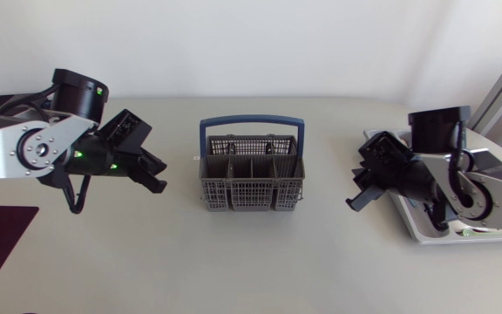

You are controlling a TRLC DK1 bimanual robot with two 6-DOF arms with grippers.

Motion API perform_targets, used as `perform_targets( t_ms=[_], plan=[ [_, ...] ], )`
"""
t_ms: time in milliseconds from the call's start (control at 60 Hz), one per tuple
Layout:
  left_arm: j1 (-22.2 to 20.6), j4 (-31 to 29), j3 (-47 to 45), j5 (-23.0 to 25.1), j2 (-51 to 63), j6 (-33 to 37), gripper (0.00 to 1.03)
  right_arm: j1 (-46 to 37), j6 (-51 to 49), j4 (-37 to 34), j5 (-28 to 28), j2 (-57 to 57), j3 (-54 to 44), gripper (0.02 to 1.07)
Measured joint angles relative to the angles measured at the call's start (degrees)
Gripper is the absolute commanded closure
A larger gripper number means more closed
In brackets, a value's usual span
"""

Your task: Sort the cutlery from the basket into the organizer compartments.

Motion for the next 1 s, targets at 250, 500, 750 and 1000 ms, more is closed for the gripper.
perform_targets(
  t_ms=[250, 500, 750, 1000],
  plan=[
    [2.5, -0.7, -4.6, 0.0, -9.7, 0.0, 0.04, -3.3, 0.0, -3.9, 0.0, -15.0, -4.3, 0.06],
    [3.9, -4.6, -9.2, 0.0, -21.6, -0.8, 0.04, -5.6, 0.1, -7.6, -0.1, -27.3, -8.3, 0.06],
    [8.9, -6.2, -12.0, 0.0, -29.4, -4.4, 0.05, -9.4, 2.8, -12.3, -0.1, -34.9, -8.7, 0.06],
    [11.3, -6.4, -13.7, 0.4, -38.0, -5.4, 0.04, -11.4, 6.8, -15.7, -1.8, -44.0, -11.1, 0.06]
  ],
)
